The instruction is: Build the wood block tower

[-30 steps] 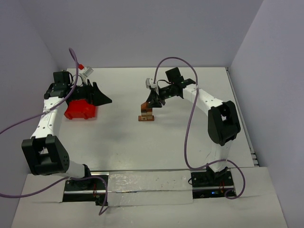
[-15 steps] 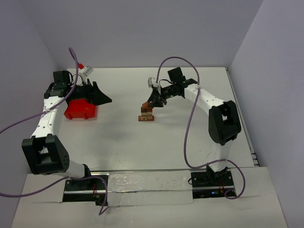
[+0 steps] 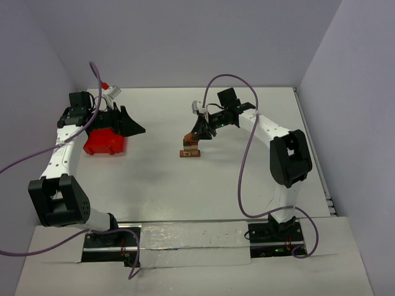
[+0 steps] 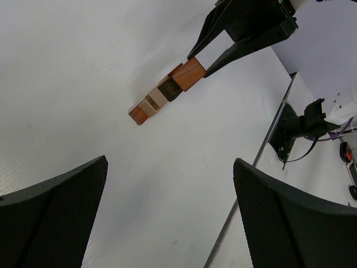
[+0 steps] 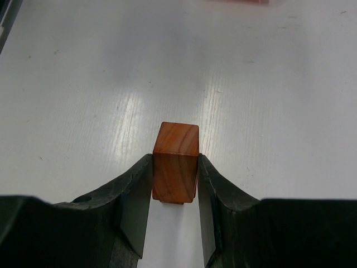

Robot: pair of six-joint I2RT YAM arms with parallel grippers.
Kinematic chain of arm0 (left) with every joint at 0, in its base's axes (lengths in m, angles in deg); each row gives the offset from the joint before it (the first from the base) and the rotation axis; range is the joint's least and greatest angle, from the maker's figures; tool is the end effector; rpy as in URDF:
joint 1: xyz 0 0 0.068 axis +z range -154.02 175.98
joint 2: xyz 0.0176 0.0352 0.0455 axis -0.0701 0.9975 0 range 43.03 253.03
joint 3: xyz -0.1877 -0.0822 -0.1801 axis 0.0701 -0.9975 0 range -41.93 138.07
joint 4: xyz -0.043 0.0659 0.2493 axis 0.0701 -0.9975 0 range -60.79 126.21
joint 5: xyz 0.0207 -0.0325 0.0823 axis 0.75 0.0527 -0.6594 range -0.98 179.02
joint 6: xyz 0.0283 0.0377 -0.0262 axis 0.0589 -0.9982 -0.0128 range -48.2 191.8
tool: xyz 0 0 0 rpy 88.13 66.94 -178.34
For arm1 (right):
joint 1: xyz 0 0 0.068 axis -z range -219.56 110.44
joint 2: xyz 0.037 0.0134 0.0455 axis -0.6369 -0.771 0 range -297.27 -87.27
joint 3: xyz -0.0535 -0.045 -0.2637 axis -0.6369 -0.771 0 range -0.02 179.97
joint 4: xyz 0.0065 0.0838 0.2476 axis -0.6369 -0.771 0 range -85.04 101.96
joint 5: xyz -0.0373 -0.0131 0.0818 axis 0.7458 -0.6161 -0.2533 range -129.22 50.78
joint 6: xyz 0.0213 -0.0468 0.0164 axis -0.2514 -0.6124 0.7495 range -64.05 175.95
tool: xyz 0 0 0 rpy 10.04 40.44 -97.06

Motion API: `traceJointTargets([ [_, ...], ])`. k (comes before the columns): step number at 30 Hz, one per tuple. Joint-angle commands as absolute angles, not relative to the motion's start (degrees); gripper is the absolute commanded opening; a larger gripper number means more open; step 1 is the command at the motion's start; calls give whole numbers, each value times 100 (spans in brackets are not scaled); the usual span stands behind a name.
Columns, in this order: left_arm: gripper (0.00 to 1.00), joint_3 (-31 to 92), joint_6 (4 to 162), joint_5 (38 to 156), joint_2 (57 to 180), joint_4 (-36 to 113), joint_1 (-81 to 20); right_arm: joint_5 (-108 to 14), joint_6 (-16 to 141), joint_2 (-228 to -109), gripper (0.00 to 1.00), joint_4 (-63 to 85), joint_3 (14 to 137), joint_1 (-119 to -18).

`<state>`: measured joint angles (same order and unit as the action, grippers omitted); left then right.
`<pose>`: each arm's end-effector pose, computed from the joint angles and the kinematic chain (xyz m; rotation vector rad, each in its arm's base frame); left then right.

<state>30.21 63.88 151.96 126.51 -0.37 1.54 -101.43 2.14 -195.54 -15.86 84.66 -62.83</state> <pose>0.3041 -0.0024 0.3195 0.5248 2.0407 -1.1540 0.3621 0.1900 0.2503 -1.6105 1.3292 1.0007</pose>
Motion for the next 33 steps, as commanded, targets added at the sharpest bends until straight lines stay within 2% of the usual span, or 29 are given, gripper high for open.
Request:
traceJointTargets([
  [1, 99, 3094, 6381, 15301, 12626, 193, 134, -10313, 242, -19616, 5, -1368, 8479, -6292],
  [33, 99, 3076, 6387, 15362, 12661, 193, 125, -10241, 285, -19791, 10, -1386, 8523, -6373],
])
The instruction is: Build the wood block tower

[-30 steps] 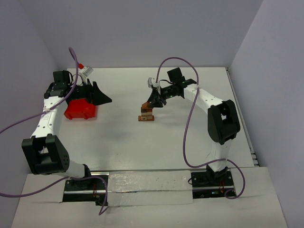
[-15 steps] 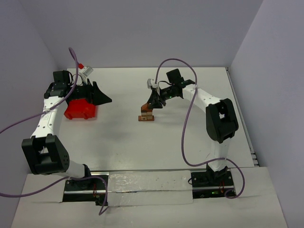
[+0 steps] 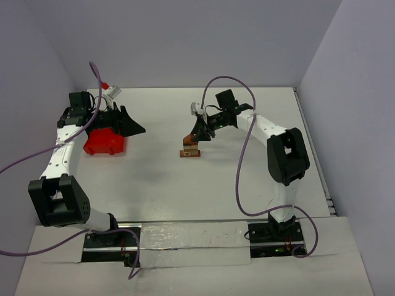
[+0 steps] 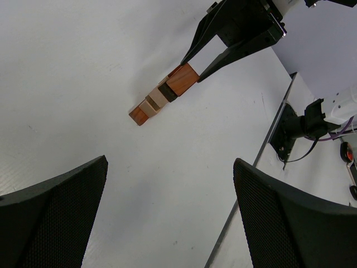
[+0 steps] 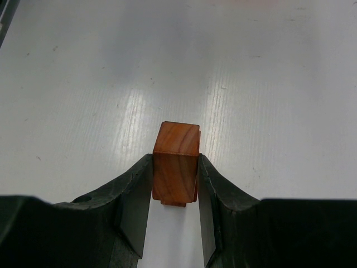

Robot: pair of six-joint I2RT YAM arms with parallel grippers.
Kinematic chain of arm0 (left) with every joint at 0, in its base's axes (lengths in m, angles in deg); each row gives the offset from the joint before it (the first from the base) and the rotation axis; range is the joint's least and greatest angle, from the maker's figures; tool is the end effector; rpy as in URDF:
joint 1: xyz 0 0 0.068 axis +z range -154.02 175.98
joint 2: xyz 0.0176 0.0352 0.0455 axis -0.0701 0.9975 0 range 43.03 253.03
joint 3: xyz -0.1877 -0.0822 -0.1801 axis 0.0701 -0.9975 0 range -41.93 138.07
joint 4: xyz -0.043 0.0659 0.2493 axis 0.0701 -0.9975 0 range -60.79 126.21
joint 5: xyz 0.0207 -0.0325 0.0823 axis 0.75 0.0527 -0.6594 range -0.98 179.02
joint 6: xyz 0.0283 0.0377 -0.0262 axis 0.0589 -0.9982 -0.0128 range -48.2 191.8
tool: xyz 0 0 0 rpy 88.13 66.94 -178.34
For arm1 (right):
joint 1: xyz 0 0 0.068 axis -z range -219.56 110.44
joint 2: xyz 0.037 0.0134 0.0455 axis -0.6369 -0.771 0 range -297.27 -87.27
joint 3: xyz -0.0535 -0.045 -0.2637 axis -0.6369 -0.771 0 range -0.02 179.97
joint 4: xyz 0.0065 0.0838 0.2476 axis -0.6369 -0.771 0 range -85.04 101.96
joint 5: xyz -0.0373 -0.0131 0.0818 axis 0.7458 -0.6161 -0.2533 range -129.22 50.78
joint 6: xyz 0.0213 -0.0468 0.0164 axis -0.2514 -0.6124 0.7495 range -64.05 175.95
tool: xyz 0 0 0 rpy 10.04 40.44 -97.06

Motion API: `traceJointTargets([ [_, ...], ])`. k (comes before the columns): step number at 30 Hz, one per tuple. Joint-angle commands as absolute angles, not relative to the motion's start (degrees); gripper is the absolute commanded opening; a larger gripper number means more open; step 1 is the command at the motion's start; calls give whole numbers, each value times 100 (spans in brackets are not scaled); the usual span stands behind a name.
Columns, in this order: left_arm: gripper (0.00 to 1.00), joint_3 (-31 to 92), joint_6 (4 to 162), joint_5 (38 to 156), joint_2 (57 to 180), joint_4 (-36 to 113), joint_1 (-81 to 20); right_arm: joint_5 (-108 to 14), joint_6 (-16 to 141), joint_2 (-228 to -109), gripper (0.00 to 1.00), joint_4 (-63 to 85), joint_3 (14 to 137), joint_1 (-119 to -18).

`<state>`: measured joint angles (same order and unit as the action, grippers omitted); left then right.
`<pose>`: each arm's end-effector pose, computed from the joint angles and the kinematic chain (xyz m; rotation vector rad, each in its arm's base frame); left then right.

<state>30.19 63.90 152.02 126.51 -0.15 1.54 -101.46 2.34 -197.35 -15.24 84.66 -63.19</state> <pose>0.3044 -0.0024 0.3197 0.5267 2.0375 -1.1533 0.3654 0.1943 0.2386 -1.6140 1.3463 1.0205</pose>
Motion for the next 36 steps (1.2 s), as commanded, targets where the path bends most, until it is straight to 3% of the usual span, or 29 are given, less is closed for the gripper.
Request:
traceJointTargets([
  [1, 99, 3085, 6389, 15367, 12670, 193, 125, -10241, 286, -19797, 11, -1392, 8532, -6373],
  [12, 99, 3120, 6406, 15389, 12705, 193, 125, -10206, 304, -19854, 13, -1414, 8576, -6386],
  [25, 99, 3137, 6424, 15415, 12731, 193, 125, -10145, 225, -19941, 27, -1511, 8620, -6391],
  [36, 99, 3120, 6424, 15417, 12732, 202, 132, -10121, 58, -19929, 22, -1608, 8626, -6408],
])
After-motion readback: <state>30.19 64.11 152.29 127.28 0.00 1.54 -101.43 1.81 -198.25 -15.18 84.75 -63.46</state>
